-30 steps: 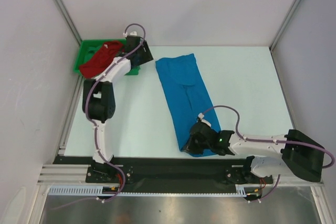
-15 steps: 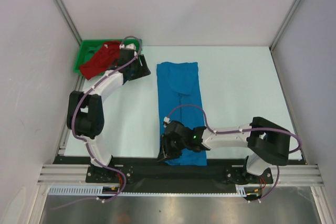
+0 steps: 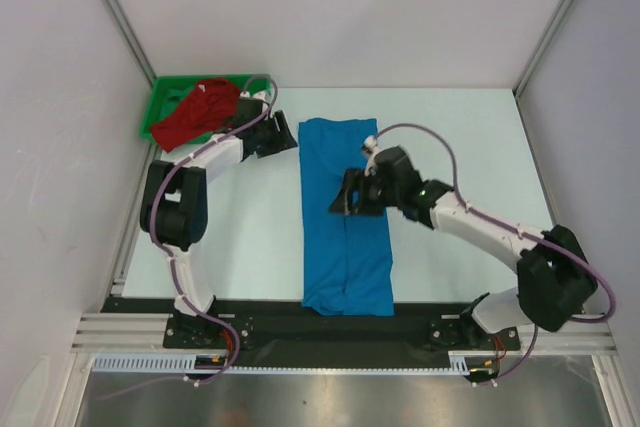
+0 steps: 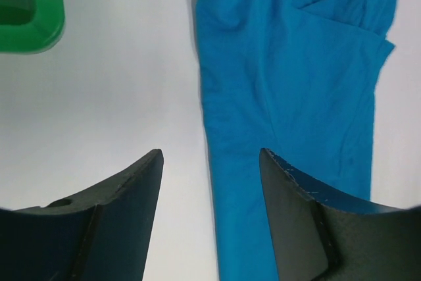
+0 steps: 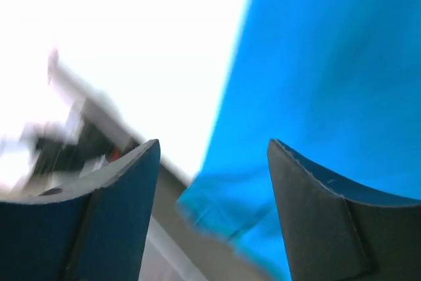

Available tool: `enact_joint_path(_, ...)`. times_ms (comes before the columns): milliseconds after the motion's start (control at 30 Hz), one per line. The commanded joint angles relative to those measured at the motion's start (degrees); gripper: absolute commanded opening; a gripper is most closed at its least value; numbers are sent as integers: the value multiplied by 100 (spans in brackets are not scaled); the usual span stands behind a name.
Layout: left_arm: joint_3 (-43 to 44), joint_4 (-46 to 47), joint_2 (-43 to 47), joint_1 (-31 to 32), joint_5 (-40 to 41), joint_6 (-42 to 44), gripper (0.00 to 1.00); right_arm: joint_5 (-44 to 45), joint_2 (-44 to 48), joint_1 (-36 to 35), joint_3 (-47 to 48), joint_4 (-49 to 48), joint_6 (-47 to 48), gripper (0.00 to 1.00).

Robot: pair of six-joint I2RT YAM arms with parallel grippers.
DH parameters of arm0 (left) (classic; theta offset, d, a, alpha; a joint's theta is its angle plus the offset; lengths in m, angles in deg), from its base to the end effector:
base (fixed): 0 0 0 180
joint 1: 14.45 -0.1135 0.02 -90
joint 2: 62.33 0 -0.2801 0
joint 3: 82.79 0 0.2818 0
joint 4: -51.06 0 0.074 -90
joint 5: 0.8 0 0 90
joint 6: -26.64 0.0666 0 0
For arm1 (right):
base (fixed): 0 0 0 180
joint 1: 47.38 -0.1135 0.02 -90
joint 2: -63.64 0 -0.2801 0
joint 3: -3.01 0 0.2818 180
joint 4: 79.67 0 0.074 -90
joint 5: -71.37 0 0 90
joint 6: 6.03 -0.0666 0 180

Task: Fold and stack the t-shirts
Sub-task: Fold the tshirt

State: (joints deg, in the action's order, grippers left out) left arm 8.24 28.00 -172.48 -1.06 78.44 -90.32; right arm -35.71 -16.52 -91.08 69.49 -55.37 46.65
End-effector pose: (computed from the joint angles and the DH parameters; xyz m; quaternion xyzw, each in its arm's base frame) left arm 0.4700 -0.1247 0.1905 -0.0698 0.9083 -0.2196 0.3492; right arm 0.2427 0.2590 0.2381 -0.1145 0.8838 0.3832 0.2430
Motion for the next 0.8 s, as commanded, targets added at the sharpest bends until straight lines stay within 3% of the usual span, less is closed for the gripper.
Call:
enact_joint_path(0, 422, 294, -401, 50, 4, -55, 65, -76, -638, 1115, 363, -188, 1138, 72)
enact_joint_path(133, 870, 277, -893, 59, 171, -107, 64, -487, -1683, 2468, 1013, -646, 1560, 75)
enact_joint_path(267, 1564, 101, -1579, 59, 23, -195, 63, -1007, -2801, 3085, 1986, -990, 1675, 78)
enact_joint_path(467, 2347, 127, -2309, 59, -128, -450, 61, -1368, -4224, 3298, 3175, -1016, 1842, 78)
enact_joint_path(767, 3472, -22, -3161, 41, -488, -758, 56, -1385, -5228, 3430, 4230, -1121, 1518, 72)
